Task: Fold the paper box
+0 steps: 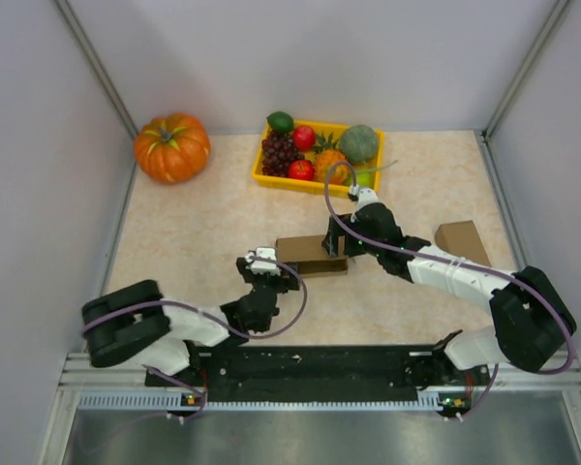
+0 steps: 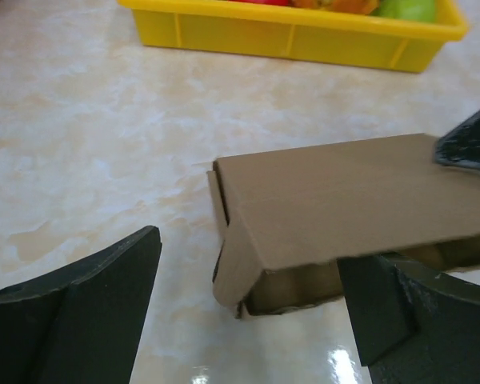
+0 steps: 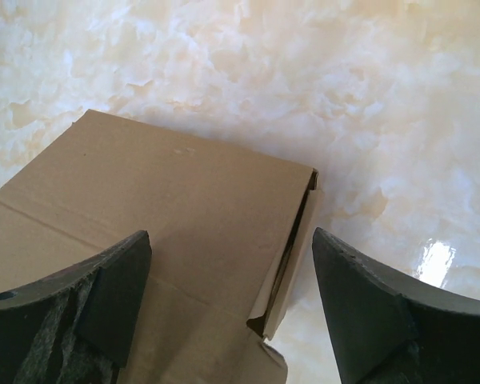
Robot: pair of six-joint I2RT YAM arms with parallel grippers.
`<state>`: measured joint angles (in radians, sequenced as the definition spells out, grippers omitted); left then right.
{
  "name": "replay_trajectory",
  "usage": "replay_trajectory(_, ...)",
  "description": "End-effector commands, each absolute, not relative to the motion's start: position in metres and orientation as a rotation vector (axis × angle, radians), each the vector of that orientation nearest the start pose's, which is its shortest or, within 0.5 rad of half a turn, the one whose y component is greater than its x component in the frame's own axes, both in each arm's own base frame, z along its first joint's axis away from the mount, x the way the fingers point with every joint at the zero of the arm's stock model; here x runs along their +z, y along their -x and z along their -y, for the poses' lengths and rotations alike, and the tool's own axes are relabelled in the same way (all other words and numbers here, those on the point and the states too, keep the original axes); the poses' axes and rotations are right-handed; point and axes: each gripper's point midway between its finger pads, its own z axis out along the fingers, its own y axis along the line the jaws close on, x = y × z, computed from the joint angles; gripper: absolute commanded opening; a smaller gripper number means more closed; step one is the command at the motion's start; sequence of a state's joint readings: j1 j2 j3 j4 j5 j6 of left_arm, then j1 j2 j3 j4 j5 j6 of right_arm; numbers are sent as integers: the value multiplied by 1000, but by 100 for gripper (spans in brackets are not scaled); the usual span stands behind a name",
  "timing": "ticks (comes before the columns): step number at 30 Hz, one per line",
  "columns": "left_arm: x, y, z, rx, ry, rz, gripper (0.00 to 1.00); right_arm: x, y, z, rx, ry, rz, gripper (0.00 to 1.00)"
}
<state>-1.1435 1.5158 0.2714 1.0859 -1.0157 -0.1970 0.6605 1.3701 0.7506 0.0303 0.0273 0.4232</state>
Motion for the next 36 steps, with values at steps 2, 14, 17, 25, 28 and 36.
replay_trajectory(2, 56, -201, 226, -446, -152, -1970, 94, 121, -309, -252, 562, 266, -2144, 81)
replay_trajectory(14, 211, -125, 237, -1017, -381, -1900, 73, 109, -304, -260, 576, 324, -2156, 82)
replay_trajectory(17, 241, -156, 236, -945, -291, -1912, 66, 104, -302, -256, 542, 334, -2160, 82)
replay_trajectory(25, 217, -242, 281, -1152, -348, -1872, 31, 85, -293, -250, 487, 334, -2177, 82)
replay_trajectory(28, 170, -246, 292, -1154, -367, -2014, 21, 78, -288, -248, 486, 314, -2195, 81)
replay_trajectory(36, 100, -247, 269, -992, -297, -2117, 20, 67, -274, -245, 528, 273, -2246, 74)
